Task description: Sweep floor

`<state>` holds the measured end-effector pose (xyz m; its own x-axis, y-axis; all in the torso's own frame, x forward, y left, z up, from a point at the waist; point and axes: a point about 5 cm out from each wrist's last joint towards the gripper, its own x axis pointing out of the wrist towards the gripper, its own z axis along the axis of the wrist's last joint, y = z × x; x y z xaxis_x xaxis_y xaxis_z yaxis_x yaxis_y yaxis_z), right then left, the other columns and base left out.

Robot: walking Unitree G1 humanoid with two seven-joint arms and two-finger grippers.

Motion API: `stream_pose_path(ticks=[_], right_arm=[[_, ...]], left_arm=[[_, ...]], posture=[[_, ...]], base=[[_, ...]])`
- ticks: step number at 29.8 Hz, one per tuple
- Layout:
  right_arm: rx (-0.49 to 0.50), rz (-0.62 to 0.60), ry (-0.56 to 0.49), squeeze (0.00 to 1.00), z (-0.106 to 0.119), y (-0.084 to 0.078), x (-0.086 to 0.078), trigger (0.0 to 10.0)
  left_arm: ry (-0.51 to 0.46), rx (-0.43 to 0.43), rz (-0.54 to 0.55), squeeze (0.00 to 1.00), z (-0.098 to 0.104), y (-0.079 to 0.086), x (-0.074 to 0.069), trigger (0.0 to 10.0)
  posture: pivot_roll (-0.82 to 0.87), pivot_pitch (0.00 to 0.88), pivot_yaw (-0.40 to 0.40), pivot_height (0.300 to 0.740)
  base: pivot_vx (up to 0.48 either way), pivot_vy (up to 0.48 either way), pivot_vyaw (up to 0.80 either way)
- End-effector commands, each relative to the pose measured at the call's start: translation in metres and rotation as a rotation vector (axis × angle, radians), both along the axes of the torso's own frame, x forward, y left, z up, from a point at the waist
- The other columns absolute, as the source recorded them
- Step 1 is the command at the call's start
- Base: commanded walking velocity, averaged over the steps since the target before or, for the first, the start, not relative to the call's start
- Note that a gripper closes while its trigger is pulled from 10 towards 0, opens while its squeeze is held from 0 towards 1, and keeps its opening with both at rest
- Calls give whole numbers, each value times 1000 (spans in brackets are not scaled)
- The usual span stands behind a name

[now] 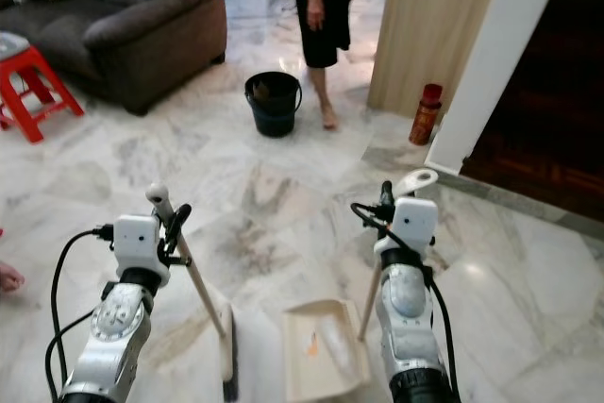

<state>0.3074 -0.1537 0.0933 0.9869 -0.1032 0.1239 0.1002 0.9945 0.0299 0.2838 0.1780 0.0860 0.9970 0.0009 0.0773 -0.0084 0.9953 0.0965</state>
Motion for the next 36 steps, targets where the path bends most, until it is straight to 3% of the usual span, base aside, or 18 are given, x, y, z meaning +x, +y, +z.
stream_pose_path(ticks=[1, 7, 36], right_arm=[[16, -14, -52, 0, 12, -5, 3, 10000], [18, -13, -54, 0, 12, -5, 3, 10000], [29, 15, -41, 0, 10, -1, 3, 10000]], left_arm=[[-59, 9, -8, 0, 13, -3, 4, 10000], [-58, 9, -11, 0, 13, -2, 4, 10000], [-54, 9, -15, 0, 14, -2, 5, 10000]], posture=[[102, 8, 41, 740], [106, 7, 44, 740], [110, 19, 43, 740]], base=[[337, 0, 0], [340, 0, 530], [341, 0, 0]])
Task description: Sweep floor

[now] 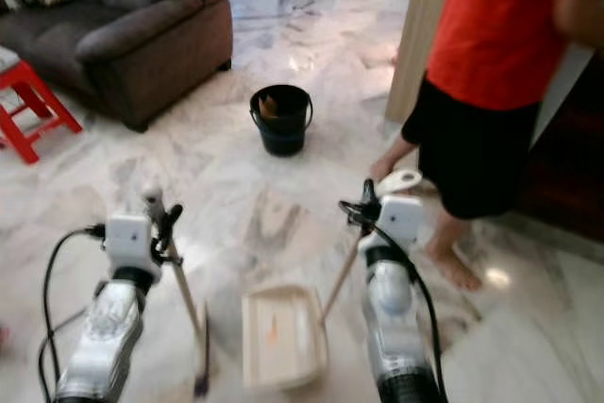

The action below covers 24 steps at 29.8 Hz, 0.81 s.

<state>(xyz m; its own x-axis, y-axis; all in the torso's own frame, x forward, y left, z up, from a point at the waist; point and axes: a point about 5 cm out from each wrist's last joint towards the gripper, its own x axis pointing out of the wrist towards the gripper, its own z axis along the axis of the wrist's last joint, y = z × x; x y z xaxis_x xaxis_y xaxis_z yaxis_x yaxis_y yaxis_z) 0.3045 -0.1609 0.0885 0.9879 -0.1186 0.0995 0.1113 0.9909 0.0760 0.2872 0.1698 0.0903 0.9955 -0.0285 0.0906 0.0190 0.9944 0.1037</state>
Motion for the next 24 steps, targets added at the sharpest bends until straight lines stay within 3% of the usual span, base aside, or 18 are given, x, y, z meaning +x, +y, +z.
stream_pose_path(ticks=[1, 10, 24], right_arm=[[-24, 27, -60, 0, 15, 6, 5, 10000], [-25, 36, -65, 0, 15, 8, 5, 10000], [-19, 53, -56, 0, 14, 9, 5, 10000]], left_arm=[[-41, 0, 14, 0, 9, 6, 1, 10000], [-40, -2, 12, 0, 9, 5, 1, 10000], [-36, -5, 9, 0, 8, 4, 1, 10000]], posture=[[109, 19, 43, 740], [110, 20, 42, 740], [111, 15, 40, 740]], base=[[341, 0, 0], [340, 0, 570], [342, 0, 0]])
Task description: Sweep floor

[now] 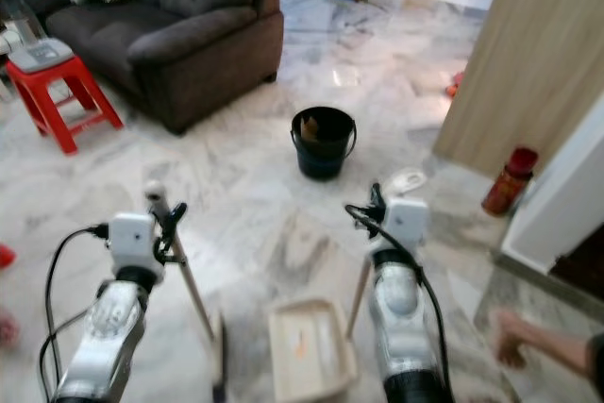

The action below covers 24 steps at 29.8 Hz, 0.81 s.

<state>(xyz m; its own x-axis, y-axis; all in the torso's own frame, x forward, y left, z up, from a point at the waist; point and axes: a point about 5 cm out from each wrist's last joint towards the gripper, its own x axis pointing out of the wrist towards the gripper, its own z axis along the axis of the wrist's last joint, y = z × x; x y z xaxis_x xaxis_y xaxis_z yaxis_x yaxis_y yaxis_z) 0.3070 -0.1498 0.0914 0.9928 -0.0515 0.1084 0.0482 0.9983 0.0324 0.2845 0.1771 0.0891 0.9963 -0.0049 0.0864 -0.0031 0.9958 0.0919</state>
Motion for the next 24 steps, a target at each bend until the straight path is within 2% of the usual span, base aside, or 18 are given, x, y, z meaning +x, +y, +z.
stream_pose_path(ticks=[1, 24], right_arm=[[25, -5, -50, 0, 11, -1, 3, 10000], [55, 43, -50, 0, 11, 5, 3, 10000]], left_arm=[[-40, 7, -14, 0, 9, -3, 3, 10000], [-39, 4, -17, 0, 9, -4, 3, 10000]], posture=[[111, 12, 40, 740], [109, 0, 39, 740]], base=[[341, 0, 0], [340, 0, 0]])
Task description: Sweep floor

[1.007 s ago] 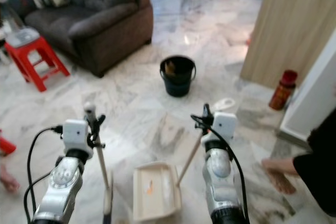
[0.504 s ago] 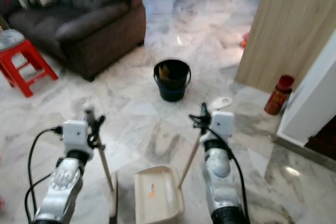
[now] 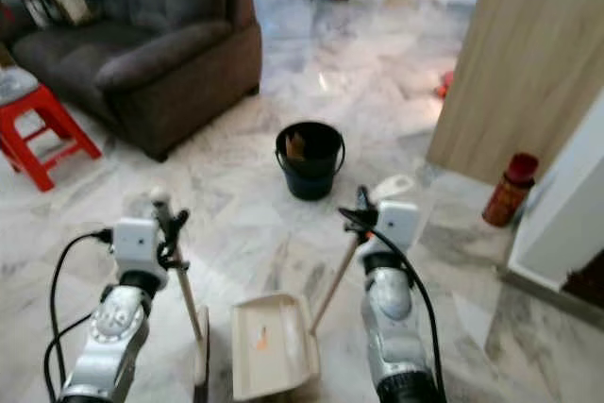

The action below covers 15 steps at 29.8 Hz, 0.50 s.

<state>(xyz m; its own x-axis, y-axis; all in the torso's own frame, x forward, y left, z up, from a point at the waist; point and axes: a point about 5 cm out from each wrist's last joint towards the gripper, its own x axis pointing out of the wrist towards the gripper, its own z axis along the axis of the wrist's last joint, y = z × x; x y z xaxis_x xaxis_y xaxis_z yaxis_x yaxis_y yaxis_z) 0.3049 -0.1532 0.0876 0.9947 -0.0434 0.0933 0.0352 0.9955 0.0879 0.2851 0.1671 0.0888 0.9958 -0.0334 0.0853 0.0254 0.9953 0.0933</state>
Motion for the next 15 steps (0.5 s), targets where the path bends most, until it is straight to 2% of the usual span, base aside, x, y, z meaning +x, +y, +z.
stream_pose_path(ticks=[1, 15], right_arm=[[-1, 28, -63, 0, 15, 8, 5, 10000], [-1, 55, -63, 0, 14, 12, 4, 10000]], left_arm=[[-41, 2, 11, 0, 9, 6, 2, 10000], [-40, 2, 11, 0, 9, 6, 2, 10000]], posture=[[109, 0, 39, 740], [111, 0, 41, 740]], base=[[341, 0, 0], [341, 0, 0]])
